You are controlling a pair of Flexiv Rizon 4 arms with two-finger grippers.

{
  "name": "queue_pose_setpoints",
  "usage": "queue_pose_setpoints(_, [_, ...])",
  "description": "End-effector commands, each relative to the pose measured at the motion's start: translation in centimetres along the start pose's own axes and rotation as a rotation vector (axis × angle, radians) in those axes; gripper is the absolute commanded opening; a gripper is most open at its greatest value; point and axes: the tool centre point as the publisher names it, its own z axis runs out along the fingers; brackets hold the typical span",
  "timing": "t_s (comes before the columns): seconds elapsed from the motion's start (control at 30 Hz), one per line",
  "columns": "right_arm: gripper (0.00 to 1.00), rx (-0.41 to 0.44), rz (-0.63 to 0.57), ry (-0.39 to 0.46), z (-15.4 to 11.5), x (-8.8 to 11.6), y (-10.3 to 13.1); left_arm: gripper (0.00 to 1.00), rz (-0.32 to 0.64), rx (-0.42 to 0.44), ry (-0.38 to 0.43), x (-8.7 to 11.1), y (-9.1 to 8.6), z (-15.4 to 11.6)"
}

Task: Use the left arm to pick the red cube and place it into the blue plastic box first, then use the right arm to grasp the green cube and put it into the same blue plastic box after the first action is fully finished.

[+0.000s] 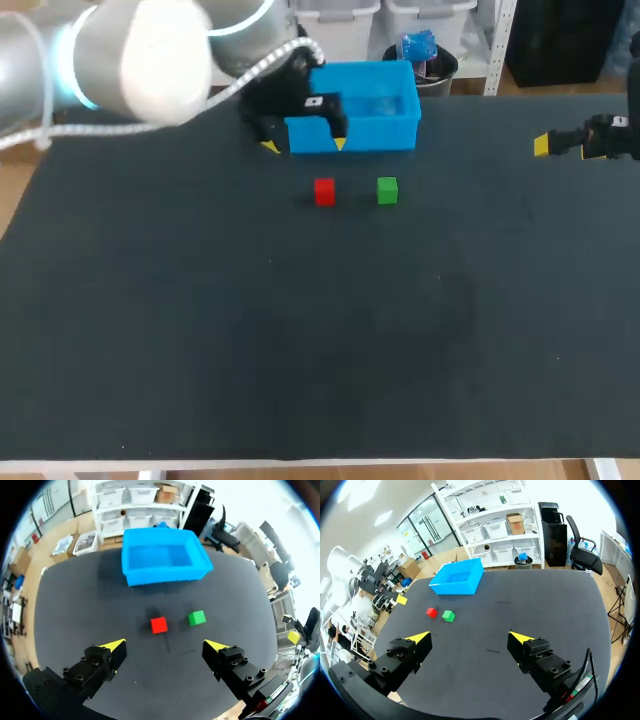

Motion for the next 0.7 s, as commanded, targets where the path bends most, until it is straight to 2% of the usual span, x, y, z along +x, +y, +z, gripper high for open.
queue_pose_setpoints(0.03, [1.0,0.002,0.0,0.001,0.06,-0.03,0.01,1.0,0.022,-0.001,0.032,-0.93,-0.49,-0.12])
queue_pose_setpoints(0.43, [1.0,0.002,0.0,0.001,0.06,-0.03,0.01,1.0,0.022,-0.001,0.032,-0.93,-0.49,-0.12])
queue_pose_setpoints(0.63, [1.0,0.002,0.0,0.001,0.06,-0.03,0.01,1.0,-0.039,-0.16,0.089,-1.48,-0.83,0.4])
queue_pose_setpoints(0.7, [1.0,0.002,0.0,0.001,0.06,-0.03,0.01,1.0,-0.061,-0.18,0.097,-1.62,-0.93,0.59])
